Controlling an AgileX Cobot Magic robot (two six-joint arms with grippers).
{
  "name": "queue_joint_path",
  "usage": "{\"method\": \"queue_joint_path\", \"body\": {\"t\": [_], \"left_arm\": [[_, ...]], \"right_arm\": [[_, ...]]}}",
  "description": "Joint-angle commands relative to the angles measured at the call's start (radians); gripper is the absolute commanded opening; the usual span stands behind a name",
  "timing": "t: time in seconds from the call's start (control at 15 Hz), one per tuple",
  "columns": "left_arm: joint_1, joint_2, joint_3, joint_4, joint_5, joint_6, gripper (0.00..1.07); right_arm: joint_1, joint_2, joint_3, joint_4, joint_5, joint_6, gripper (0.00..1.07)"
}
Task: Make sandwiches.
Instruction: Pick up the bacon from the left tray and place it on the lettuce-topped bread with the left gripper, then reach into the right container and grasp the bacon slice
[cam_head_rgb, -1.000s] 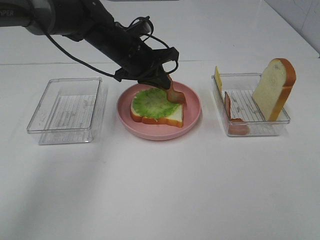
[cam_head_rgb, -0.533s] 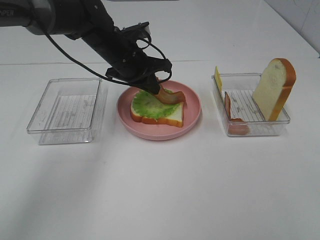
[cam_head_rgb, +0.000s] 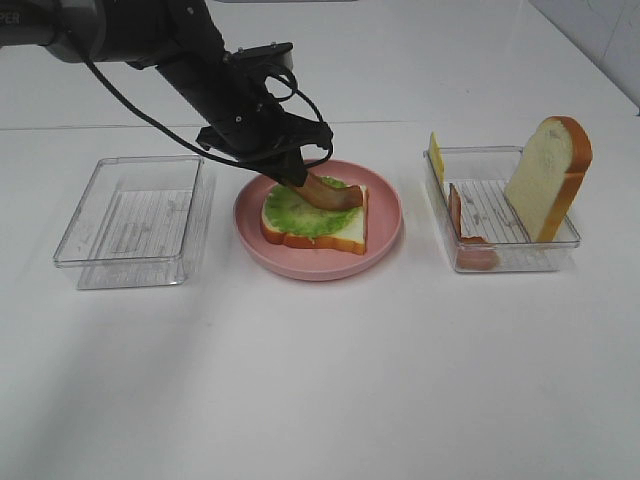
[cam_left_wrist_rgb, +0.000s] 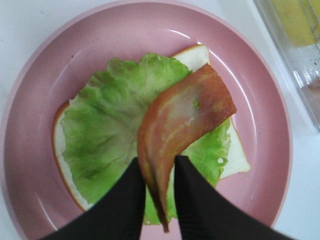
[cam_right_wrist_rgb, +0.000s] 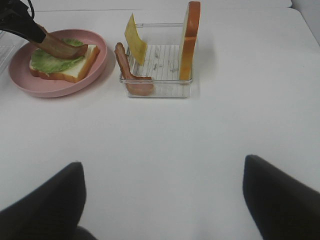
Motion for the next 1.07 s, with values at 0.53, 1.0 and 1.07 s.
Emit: {"method": "queue_joint_path", "body": {"t": [0.53,1.0,1.07], "left_arm": [[0.000,-0.137,-0.023,0.201,0.101,-0.010,0.78],[0.000,-0.379,-0.022,0.463,0.420,-0.173,0.78],[0.000,-0.420,-0.022,0.463,0.464,-0.193,0.78]], "right_arm": [[-0.005,-0.014,0.003,0.003,-0.009,0.007,0.81],[-0.005,-0.014,0.003,0.003,-0.009,0.007,0.81],[-0.005,-0.014,0.003,0.003,-0.009,0.007,0.81]]}}
